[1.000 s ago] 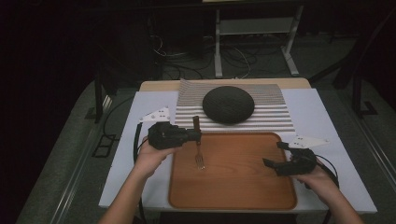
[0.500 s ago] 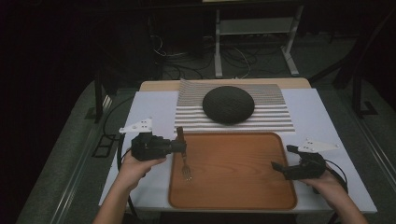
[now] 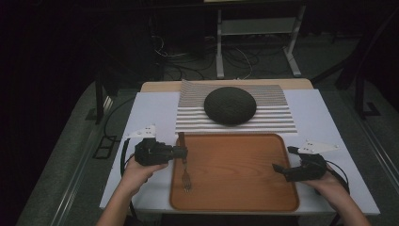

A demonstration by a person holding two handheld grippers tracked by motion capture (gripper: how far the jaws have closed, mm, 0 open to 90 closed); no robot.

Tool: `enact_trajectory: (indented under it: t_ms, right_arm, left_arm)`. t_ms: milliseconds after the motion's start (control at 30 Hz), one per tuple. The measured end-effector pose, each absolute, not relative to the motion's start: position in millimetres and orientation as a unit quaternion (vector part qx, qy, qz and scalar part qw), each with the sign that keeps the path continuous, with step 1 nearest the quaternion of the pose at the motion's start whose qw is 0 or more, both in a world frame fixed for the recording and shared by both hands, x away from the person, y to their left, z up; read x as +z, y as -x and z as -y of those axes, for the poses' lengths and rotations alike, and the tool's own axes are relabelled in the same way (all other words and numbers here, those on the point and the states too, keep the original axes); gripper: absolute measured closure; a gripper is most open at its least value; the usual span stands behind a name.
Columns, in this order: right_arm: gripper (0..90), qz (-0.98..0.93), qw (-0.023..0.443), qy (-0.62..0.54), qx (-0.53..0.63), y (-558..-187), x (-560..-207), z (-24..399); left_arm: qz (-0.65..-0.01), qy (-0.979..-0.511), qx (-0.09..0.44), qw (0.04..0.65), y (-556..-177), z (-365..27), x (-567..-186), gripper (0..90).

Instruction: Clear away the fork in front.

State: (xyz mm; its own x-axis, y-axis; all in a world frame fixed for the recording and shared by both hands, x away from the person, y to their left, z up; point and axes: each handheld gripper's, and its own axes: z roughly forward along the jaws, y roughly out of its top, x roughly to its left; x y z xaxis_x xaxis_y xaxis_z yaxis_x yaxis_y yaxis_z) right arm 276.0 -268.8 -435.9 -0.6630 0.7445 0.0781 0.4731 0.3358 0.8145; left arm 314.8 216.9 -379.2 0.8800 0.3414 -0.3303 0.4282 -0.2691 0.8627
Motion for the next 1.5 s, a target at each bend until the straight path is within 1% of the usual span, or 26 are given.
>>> enact_trajectory:
  t_ms: [133, 367, 833, 933, 1167, 1500]
  right_arm:
    - [8.5, -0.803, 0.159, -0.377, 0.434, -275.7, -436.1, 267.9]
    - [8.6, -0.803, 0.158, -0.375, 0.436, -275.8, -435.5, 267.0]
    - [8.6, -0.804, 0.156, -0.374, 0.435, -276.0, -435.6, 266.5]
    - [8.6, -0.805, 0.155, -0.373, 0.434, -276.4, -436.0, 266.3]
    - [8.6, -0.805, 0.156, -0.374, 0.433, -276.3, -436.0, 266.6]
    - [8.6, -0.807, 0.156, -0.372, 0.431, -276.3, -436.4, 266.1]
  left_arm:
    - [-0.248, -0.804, -0.013, 0.54, -320.6, -214.7, -383.7, 73.9]
    - [-0.262, -0.809, 0.005, 0.526, -328.1, -210.2, -391.3, 70.5]
    - [-0.295, -0.811, -0.016, 0.505, -338.7, -207.9, -418.0, 64.1]
    - [-0.303, -0.816, -0.023, 0.491, -341.2, -206.1, -425.8, 63.3]
    - [-0.313, -0.819, -0.031, 0.479, -344.2, -203.0, -431.7, 62.6]
    - [-0.321, -0.836, -0.031, 0.445, -348.4, -199.5, -441.2, 61.9]
